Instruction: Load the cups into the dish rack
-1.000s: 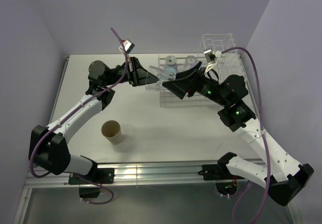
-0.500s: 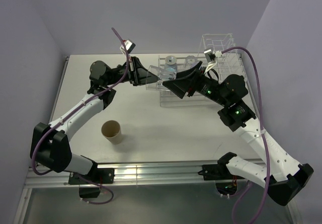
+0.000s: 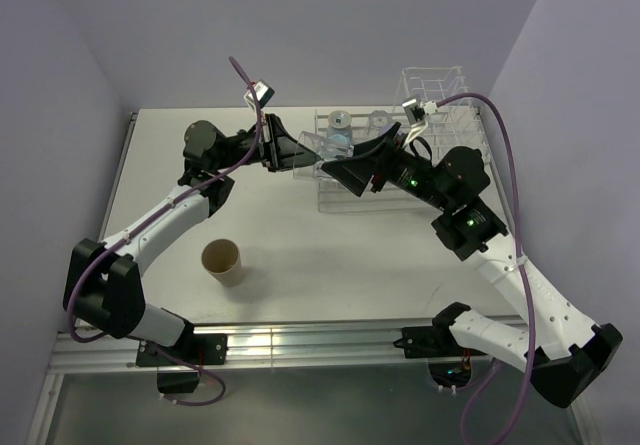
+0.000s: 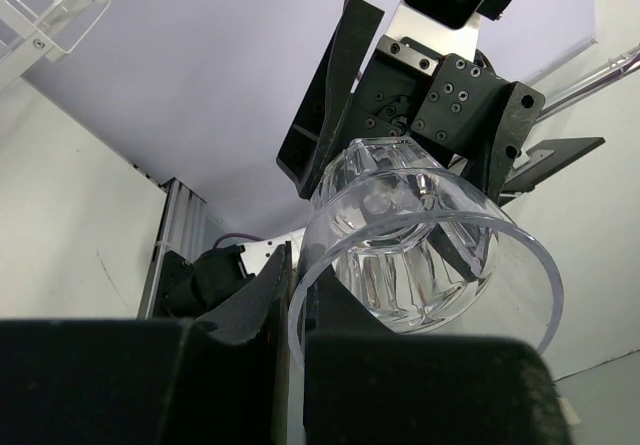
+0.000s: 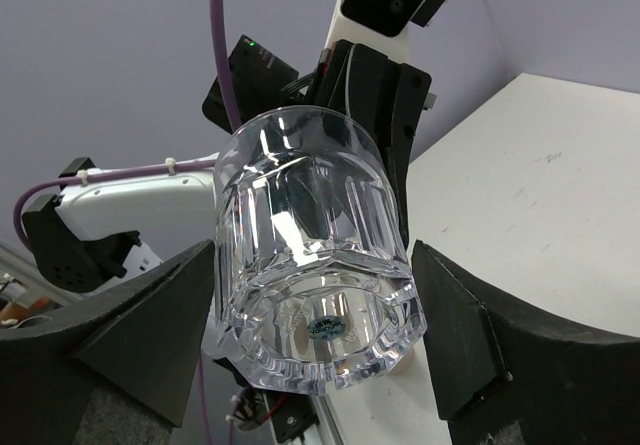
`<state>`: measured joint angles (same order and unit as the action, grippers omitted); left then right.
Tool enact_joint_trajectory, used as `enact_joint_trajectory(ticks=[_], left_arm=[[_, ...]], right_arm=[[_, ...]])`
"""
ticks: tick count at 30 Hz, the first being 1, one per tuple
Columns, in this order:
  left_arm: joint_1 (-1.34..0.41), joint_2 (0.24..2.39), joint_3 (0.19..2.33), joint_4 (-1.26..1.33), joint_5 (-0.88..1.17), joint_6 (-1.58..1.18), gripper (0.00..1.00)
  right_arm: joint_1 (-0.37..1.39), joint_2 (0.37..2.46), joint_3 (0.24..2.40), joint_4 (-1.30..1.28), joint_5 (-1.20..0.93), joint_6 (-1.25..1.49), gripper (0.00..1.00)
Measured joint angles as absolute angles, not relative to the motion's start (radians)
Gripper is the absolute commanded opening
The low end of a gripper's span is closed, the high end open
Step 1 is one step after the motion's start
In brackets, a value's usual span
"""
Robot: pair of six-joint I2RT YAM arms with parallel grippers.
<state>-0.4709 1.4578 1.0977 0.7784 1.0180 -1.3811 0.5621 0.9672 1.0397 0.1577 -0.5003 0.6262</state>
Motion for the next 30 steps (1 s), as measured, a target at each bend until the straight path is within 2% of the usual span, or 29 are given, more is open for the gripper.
enact_joint_trajectory(ticks=[2, 3, 4, 5, 6, 8, 10, 15, 23, 30], left_arm=[[-0.471, 1.458, 1.098, 0.778, 1.018, -1.382, 0.0], [-0.471, 1.459, 1.098, 0.778, 1.018, -1.382, 0.0], [-0.471, 1.46, 1.098, 0.779, 1.018, -1.382, 0.0], [-0.471, 1.464, 1.098, 0.781, 1.019, -1.382, 0.02], [-0.471, 1.466, 1.098, 0.781, 1.021, -1.382, 0.12], [-0.471, 1.471, 1.099, 0.781, 1.023, -1.382, 0.15], [-0.472, 1.473, 1.099, 0.779, 1.023, -1.381, 0.27], [-0.494, 1.477, 1.102, 0.729, 0.995, -1.351, 0.41], [-0.497, 1.488, 1.113, 0.688, 0.965, -1.34, 0.42], [-0.468, 1.488, 1.115, 0.654, 0.949, -1.317, 0.48]], right_arm=[[0.562, 0.967, 1.04, 0.157, -0.5, 0.627, 0.4], [0.562, 0.967, 1.04, 0.157, -0.5, 0.627, 0.26], [0.562, 0.967, 1.04, 0.156, -0.5, 0.626, 0.19], [0.562, 0.966, 1.04, 0.153, -0.5, 0.626, 0.11], [0.562, 0.966, 1.04, 0.149, -0.498, 0.625, 0.0], [0.562, 0.966, 1.04, 0.14, -0.496, 0.622, 0.0], [0.562, 0.963, 1.04, 0.13, -0.491, 0.618, 0.0], [0.567, 0.963, 1.047, 0.066, -0.477, 0.611, 0.0], [0.568, 0.956, 1.077, -0.027, -0.411, 0.598, 0.0], [0.551, 0.951, 1.121, -0.121, -0.343, 0.566, 0.0]])
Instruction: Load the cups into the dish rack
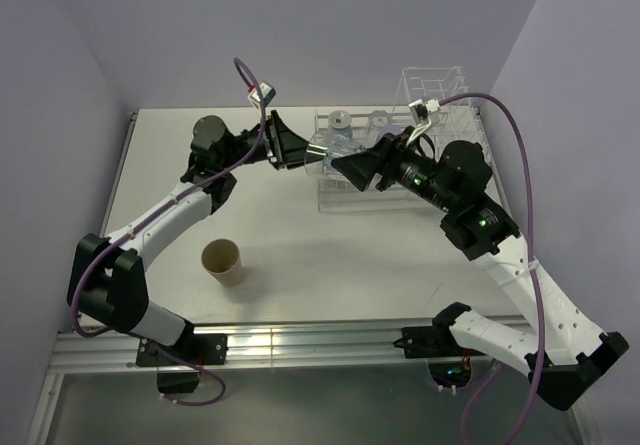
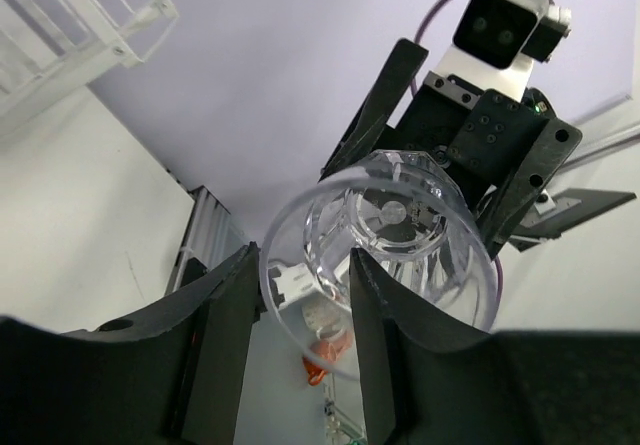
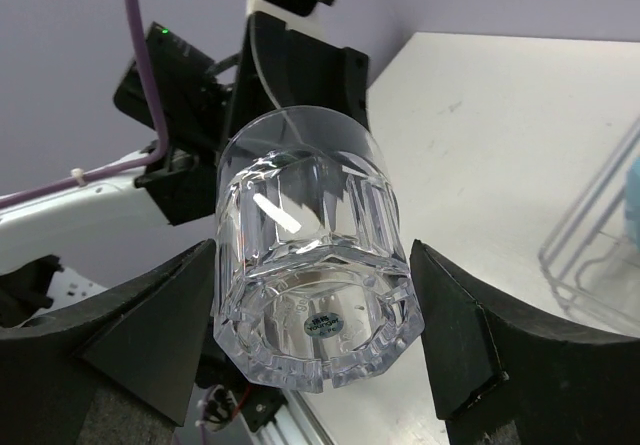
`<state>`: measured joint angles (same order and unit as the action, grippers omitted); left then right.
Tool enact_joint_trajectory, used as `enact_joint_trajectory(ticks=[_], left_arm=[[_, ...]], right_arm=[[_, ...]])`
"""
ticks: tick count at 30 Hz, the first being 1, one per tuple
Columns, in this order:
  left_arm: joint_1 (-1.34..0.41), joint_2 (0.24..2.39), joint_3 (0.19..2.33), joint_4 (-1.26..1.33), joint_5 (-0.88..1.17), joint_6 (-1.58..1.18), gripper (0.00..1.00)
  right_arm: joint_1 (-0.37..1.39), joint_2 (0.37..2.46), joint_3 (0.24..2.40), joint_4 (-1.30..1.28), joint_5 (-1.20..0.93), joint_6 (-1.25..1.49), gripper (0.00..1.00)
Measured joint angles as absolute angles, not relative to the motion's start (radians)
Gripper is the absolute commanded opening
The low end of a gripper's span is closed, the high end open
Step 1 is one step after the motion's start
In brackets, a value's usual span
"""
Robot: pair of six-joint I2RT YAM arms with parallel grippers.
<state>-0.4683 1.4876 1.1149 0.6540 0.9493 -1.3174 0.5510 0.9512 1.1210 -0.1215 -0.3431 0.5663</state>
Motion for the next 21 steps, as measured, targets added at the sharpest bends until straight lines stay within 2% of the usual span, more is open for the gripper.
enact_joint_trajectory(ticks=[11, 15, 21], left_arm=[[-0.249, 1.482, 1.104, 0.646, 0.964, -1.347, 0.47], [-0.169, 1.454, 1.082, 0.589, 0.97, -1.324, 0.47], [-0.147, 1.401, 1.102, 0.337, 0.936, -1.18, 0.46]], right_arm=[[0.504, 0.974, 1.187, -0.3, -0.243, 0.504, 0.0], [0.501, 1.078, 1.338, -0.437, -0.119, 0.449, 0.0], [0.498, 1.332, 1.547, -0.628, 0.173, 0.377, 0.0]])
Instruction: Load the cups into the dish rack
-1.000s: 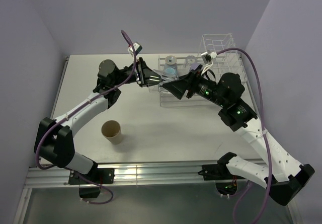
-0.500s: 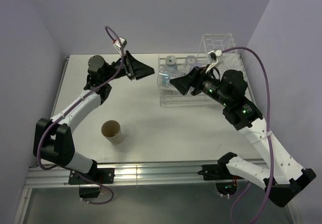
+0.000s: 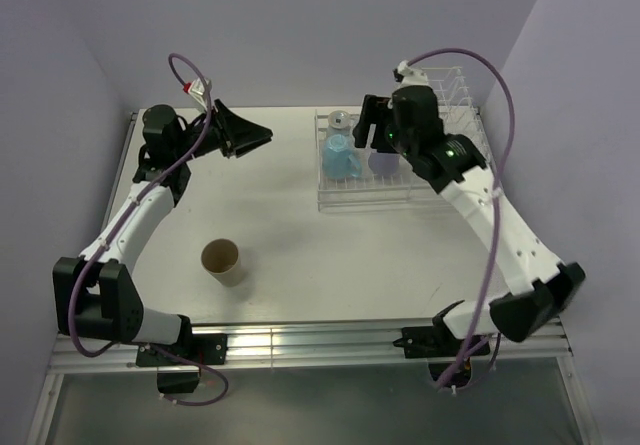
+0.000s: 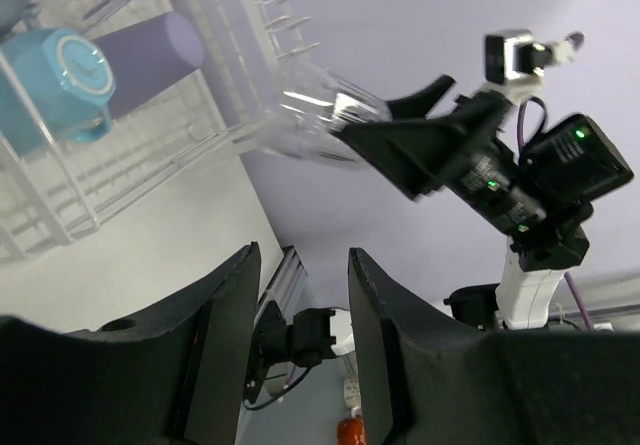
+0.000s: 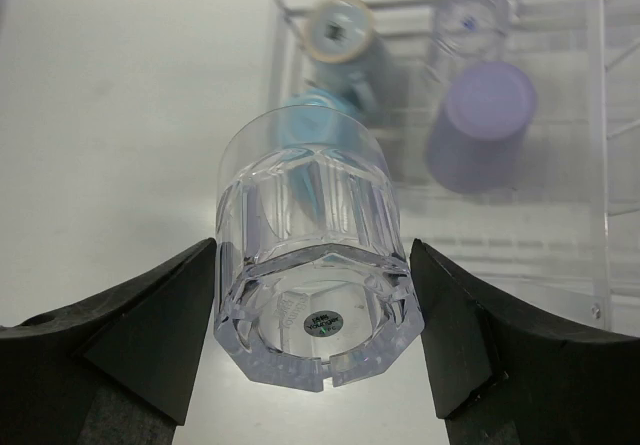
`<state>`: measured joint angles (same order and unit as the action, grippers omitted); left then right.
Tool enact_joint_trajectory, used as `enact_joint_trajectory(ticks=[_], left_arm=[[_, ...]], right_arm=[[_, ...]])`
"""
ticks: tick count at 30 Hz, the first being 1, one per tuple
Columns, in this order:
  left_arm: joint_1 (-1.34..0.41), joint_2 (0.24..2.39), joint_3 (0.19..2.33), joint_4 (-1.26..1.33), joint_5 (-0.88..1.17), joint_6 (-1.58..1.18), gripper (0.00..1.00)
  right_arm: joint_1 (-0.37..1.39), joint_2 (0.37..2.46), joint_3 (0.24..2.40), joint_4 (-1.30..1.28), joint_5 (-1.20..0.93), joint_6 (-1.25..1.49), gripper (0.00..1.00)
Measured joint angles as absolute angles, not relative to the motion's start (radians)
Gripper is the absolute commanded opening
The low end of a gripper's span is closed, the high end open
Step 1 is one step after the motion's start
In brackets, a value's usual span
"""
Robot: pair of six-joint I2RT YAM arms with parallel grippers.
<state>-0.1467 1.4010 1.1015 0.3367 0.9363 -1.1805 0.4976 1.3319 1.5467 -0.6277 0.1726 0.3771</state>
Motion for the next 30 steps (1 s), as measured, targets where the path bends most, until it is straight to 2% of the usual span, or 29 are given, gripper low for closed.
enact_joint_trajectory(ticks=[9, 30], left_arm=[[-0.144, 1.335, 1.125, 0.099, 0.892, -1.033, 0.46], [-0.13, 1.304, 1.134, 0.012, 0.893, -0.97, 0.46]], right_arm=[[0.491, 1.647, 1.567, -0.781, 0.404, 0.351, 0.0], [0.427, 1.834, 1.65, -0.841, 0.485, 0.35, 0.0]])
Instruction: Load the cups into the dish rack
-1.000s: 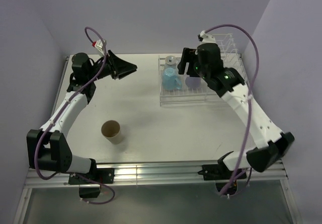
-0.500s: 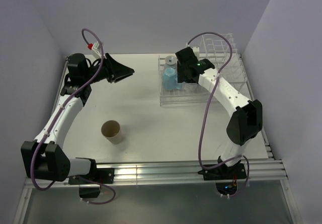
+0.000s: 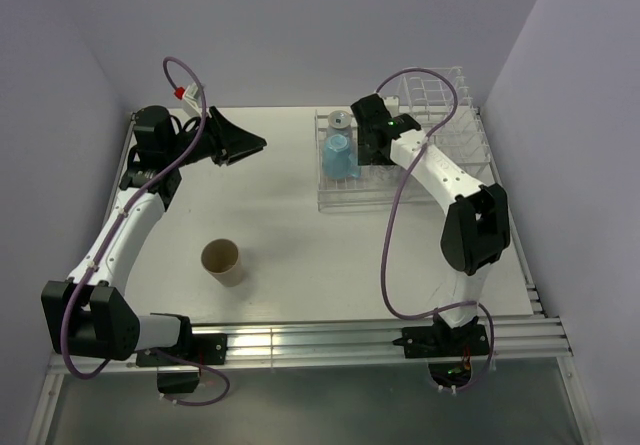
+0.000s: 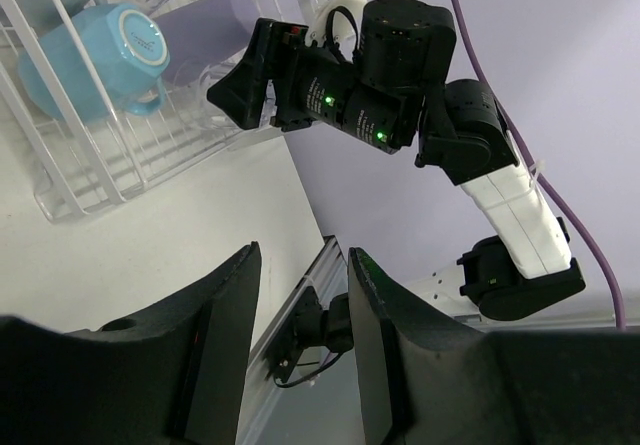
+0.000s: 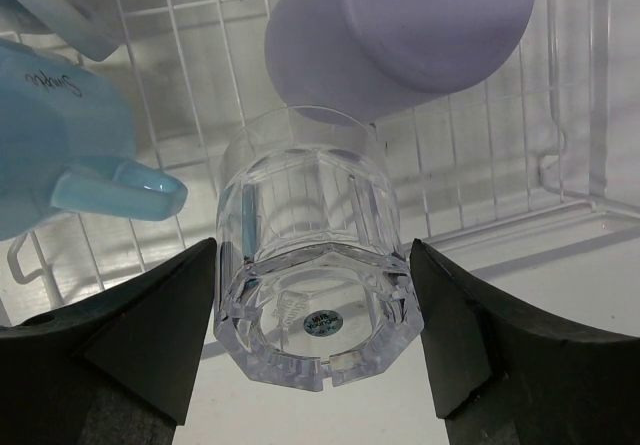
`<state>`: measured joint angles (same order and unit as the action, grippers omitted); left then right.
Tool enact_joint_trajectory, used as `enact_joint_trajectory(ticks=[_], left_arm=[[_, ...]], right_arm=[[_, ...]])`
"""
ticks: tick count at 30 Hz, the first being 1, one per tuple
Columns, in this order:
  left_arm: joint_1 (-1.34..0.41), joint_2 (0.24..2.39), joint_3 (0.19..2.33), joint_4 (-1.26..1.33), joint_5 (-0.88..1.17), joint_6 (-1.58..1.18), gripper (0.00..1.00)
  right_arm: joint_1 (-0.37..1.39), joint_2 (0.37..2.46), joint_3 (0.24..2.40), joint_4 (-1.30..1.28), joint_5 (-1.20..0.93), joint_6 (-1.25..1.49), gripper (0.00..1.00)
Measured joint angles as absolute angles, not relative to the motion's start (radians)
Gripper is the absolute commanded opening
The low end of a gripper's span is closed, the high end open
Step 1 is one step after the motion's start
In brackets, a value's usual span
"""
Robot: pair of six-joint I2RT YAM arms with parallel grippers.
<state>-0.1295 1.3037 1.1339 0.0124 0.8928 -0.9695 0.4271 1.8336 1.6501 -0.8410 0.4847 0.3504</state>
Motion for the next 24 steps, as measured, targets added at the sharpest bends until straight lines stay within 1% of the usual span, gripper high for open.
enact_joint_trajectory(ticks=[15, 24], left_arm=[[-0.13, 1.304, 1.134, 0.009, 0.893, -0.962, 0.46], [-0.13, 1.304, 1.134, 0.005, 0.893, -0.962, 0.46]], right_arm=[[0.41, 1.899, 1.652, -0.84, 0.43, 0.349, 0.0], [0.395, 1.97, 1.729, -0.847, 0.422, 0.344, 0.03]])
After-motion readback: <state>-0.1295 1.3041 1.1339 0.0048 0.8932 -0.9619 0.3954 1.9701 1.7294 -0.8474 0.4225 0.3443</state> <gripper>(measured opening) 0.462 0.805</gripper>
